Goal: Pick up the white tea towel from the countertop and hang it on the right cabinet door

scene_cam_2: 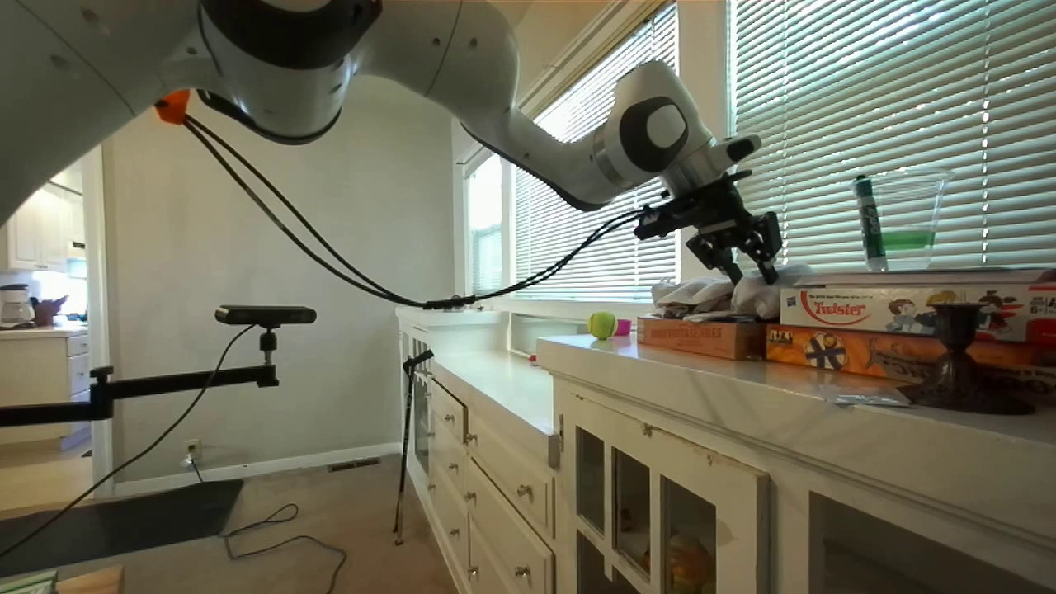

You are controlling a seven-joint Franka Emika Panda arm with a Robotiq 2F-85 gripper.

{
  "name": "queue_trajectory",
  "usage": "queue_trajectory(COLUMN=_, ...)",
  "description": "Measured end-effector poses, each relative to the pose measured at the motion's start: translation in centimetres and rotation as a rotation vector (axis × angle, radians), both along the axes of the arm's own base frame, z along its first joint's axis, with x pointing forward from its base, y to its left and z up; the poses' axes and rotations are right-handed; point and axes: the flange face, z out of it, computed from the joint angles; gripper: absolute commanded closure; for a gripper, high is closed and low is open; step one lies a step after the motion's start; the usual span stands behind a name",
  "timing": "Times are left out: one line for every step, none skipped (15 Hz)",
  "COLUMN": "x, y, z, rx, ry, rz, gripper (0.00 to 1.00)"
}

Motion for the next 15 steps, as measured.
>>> queue_trajectory(x=0.0, y=0.0, z=0.2, rx=-0.001, ry=-0.003, rz=-0.001, gripper=0.84)
queue_trajectory(x=0.0, y=-0.1, z=0.3, rx=-0.002, ry=-0.005, rz=-0.001, gripper=0.91)
queue_trajectory(x=0.0, y=-0.1, z=0.4, rx=-0.003, ry=-0.007, rz=-0.001, gripper=0.98)
queue_trajectory(x=0.0, y=-0.1, z=0.5, rx=-0.003, ry=-0.01, rz=-0.001, gripper=1.0)
queue_trajectory(x=0.1, y=-0.1, z=0.6, rx=-0.004, ry=-0.011, rz=-0.001, gripper=1.0)
queue_trajectory(x=0.1, y=-0.1, z=0.6, rx=-0.004, ry=-0.012, rz=-0.001, gripper=1.0)
queue_trajectory(x=0.1, y=-0.1, z=0.7, rx=-0.004, ry=-0.012, rz=-0.001, gripper=0.99)
queue_trajectory(x=0.1, y=-0.1, z=0.7, rx=-0.004, ry=-0.012, rz=-0.001, gripper=0.99)
queue_trajectory(x=0.1, y=-0.1, z=0.7, rx=-0.004, ry=-0.013, rz=-0.001, gripper=0.99)
queue_trajectory(x=0.1, y=-0.1, z=0.8, rx=-0.005, ry=-0.015, rz=0.0, gripper=0.99)
queue_trajectory(x=0.1, y=0.0, z=1.2, rx=-0.006, ry=-0.022, rz=0.001, gripper=0.99)
queue_trajectory(x=0.2, y=0.2, z=1.9, rx=-0.01, ry=-0.037, rz=0.004, gripper=0.99)
queue_trajectory(x=0.2, y=0.4, z=2.9, rx=-0.017, ry=-0.059, rz=0.01, gripper=0.99)
queue_trajectory(x=0.2, y=0.7, z=4.2, rx=-0.024, ry=-0.086, rz=0.016, gripper=0.99)
queue_trajectory(x=0.2, y=1.1, z=5.6, rx=-0.032, ry=-0.118, rz=0.024, gripper=0.99)
